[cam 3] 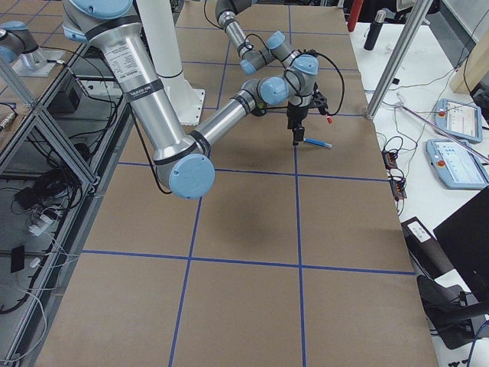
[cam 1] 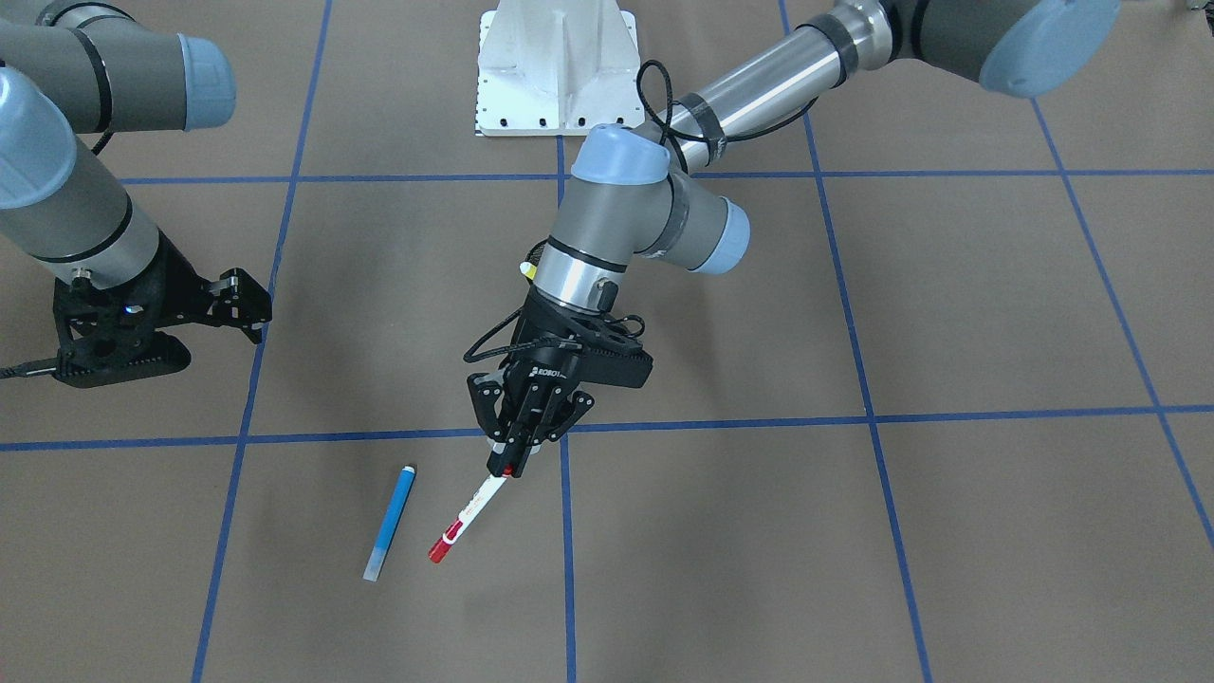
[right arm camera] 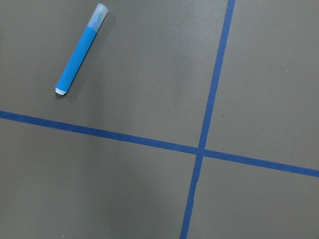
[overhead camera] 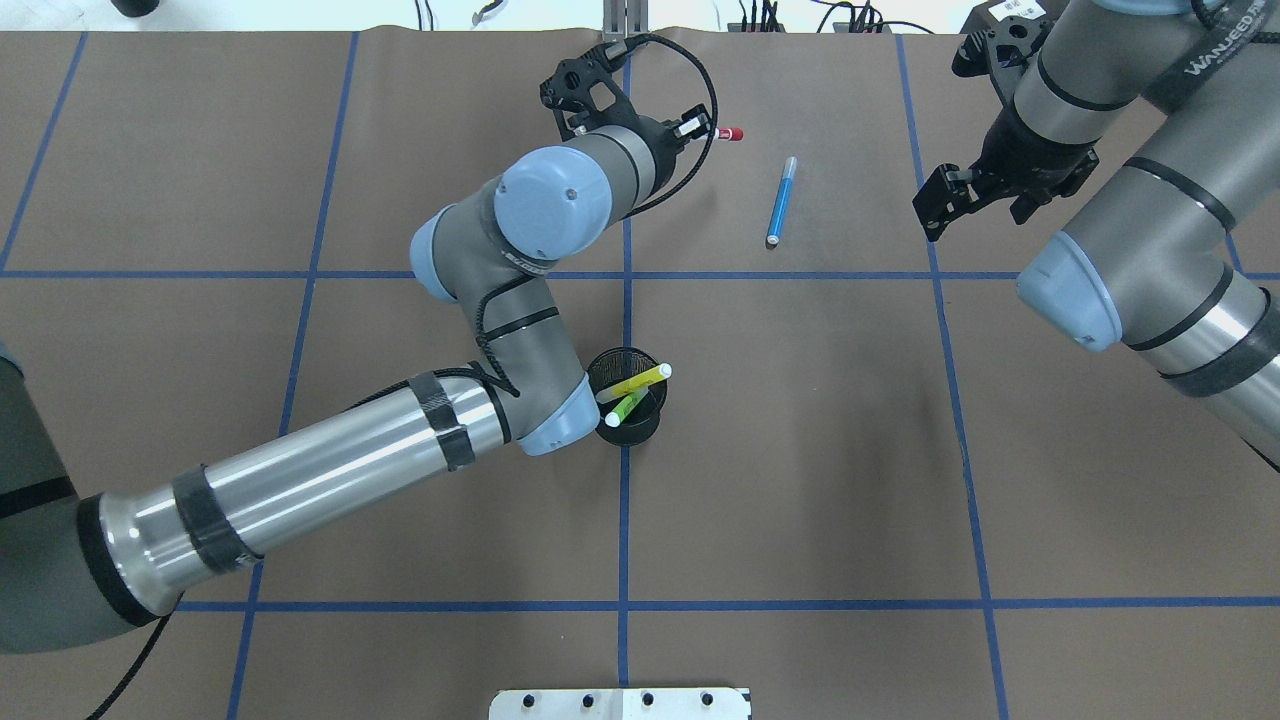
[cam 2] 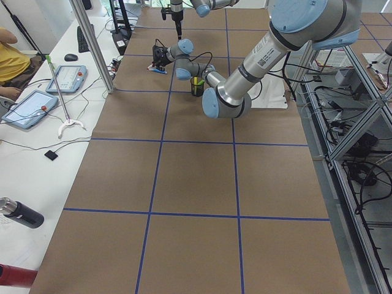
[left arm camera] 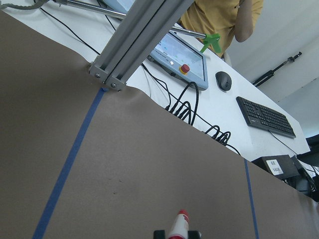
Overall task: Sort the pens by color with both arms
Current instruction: 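Carry the red-capped marker beside the blue marker and release it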
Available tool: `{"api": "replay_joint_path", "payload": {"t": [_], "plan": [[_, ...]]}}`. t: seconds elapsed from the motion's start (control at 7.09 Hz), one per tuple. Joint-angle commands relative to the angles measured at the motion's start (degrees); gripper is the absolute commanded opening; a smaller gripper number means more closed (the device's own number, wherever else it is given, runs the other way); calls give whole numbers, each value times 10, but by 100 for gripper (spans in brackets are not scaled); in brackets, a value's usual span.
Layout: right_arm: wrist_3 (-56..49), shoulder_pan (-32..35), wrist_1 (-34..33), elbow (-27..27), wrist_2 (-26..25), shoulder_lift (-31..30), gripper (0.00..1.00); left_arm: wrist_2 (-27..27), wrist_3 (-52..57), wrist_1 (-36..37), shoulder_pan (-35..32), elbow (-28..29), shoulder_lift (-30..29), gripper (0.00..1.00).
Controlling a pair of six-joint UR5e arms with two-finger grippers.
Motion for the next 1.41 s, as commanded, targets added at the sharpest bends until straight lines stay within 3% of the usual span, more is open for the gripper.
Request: {"api": "replay_joint_path", "payload": {"t": [0.0,0.28,0.42,0.56,0.71,0.85,1.27], "plan": [[1,3,8,0,4,-5,100,52,-14,-17,15,132,-75,0],[4,3,8,0,4,-5,100,76,-18,-34,25,232,-126,0],[4,3,8,3,4,-5,100,77,-18,-34,27,235,-128,0],[4,3,8,3,4,-5,100,73,-18,-34,28,233,-129,17],[4,3,8,3,3,-6,100,70,-18,-34,28,230,-129,78],[4,3,8,2,3,-6,100,70,-18,-34,30,226,-129,99],[4,2,9,1,2,-6,100,65,-16,-34,36,204,-124,100]]}}
